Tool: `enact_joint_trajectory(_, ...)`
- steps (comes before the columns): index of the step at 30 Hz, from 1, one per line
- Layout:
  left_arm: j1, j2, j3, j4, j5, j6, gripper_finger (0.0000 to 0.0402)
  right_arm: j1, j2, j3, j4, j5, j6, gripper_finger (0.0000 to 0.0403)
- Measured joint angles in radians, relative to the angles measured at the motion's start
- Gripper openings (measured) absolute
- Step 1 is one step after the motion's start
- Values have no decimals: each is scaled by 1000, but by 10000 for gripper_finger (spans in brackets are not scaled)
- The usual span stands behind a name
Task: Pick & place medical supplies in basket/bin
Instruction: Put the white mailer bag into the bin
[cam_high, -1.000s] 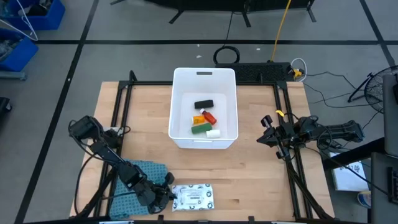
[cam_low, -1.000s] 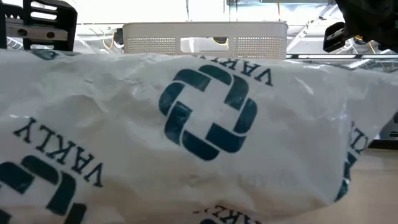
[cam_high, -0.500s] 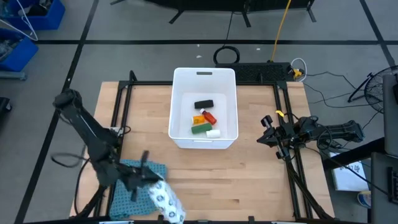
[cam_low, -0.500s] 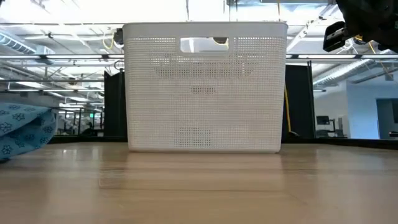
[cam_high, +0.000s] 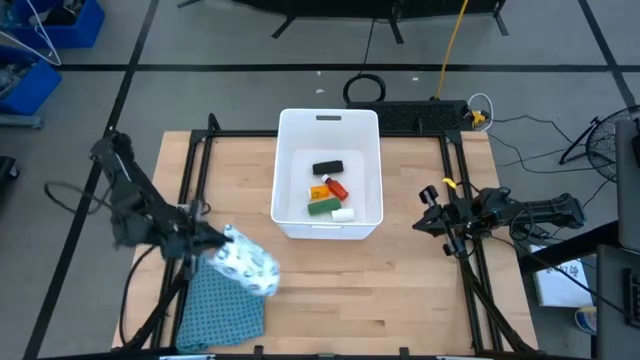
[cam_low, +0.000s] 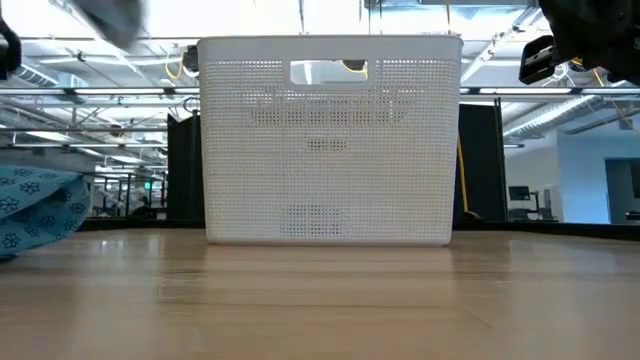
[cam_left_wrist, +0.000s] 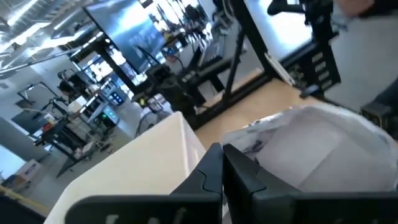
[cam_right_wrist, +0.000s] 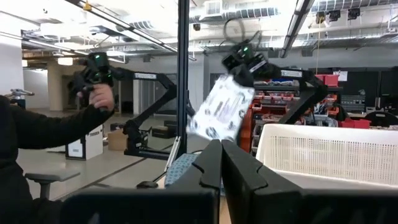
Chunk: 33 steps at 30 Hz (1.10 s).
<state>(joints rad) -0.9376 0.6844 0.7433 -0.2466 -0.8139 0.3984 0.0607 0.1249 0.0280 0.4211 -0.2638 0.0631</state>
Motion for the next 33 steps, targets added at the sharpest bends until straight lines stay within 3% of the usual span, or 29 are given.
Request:
enact_joint_trajectory(3,-27,-108,0,-56,-30,-10,1,0,0,0,-20,0,0,0)
enact_joint_trajectory(8,-46,-266,0,-211,-193,-101,1,0,0,0,-46,0,0,0)
enact_joint_trajectory(12,-35,-373,-51,-201,-259,-105,0,0,0,0,-64,0,-6,0)
enact_joint_trajectory(14,-29,-423,-107,-133,-220,-70,0,0,0,0,-67,0,-16,0)
enact_joint_trajectory(19,-16,-510,-304,130,-12,58,0,0,0,0,-68,-2,-23,0)
enact_joint_trajectory(21,-13,-538,-364,195,88,61,0,0,0,0,-68,-3,-24,0)
enact_joint_trajectory(26,5,-556,-518,310,213,-8,0,0,0,0,-68,-3,-31,0)
enact_joint_trajectory(33,40,-579,-665,497,232,40,0,0,0,0,-62,-3,-49,0)
